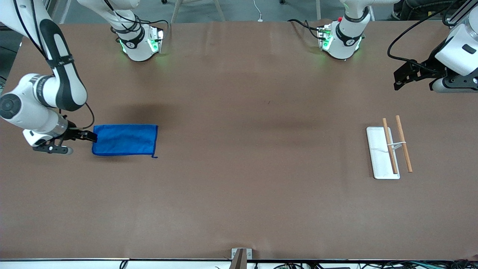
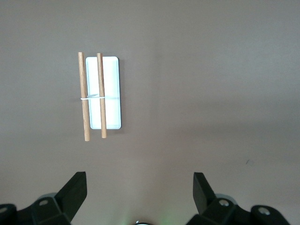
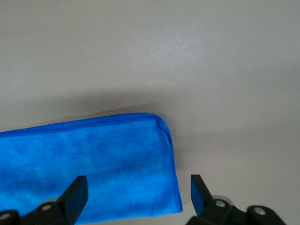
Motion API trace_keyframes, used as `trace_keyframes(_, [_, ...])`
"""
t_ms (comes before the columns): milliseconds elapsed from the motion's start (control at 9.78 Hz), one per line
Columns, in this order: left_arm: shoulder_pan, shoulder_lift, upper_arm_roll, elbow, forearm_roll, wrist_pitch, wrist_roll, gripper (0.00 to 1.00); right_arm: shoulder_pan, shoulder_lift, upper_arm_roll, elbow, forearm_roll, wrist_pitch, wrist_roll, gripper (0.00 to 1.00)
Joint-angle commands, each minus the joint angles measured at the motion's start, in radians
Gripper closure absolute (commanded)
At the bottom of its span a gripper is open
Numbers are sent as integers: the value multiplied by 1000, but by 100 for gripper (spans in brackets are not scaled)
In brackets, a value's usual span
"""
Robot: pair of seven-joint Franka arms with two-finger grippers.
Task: Right arm passes towel to left arm to hang
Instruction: 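Reach the right gripper down to the blue towel's edge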
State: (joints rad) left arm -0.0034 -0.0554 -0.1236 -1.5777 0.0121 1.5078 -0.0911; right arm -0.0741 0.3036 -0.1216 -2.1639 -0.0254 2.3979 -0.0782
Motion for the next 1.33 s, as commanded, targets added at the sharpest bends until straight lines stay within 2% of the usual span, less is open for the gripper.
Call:
trace_keyframes(0, [0,17,-1,-5,0,-8,13,0,11,60,5,-1,2,41,0,7])
trace_keyframes(307, [2,17,-1,-5,-3,-8,13,0,17,112,37,-46,4,171,11,8])
trace_keyframes(409, [2,17,-1,-5,-4,-8,14,0,16,117,52,-59,5,176,17,10])
trace_keyframes(614, [2,17,-1,-5,-6,-8,14,0,26,118,68,-73,89,176,15,11])
trace_keyframes(920, [3,17,-1,-5,-6,-8,14,0,34,120,66,-89,93,176,9,14])
trace_keyframes(1023, [3,17,-1,-5,-8,-8,16,0,36,124,66,-91,91,175,5,21])
trace_keyframes(1227, [3,17,-1,-5,-8,-8,16,0,39,124,65,-103,87,175,-8,72])
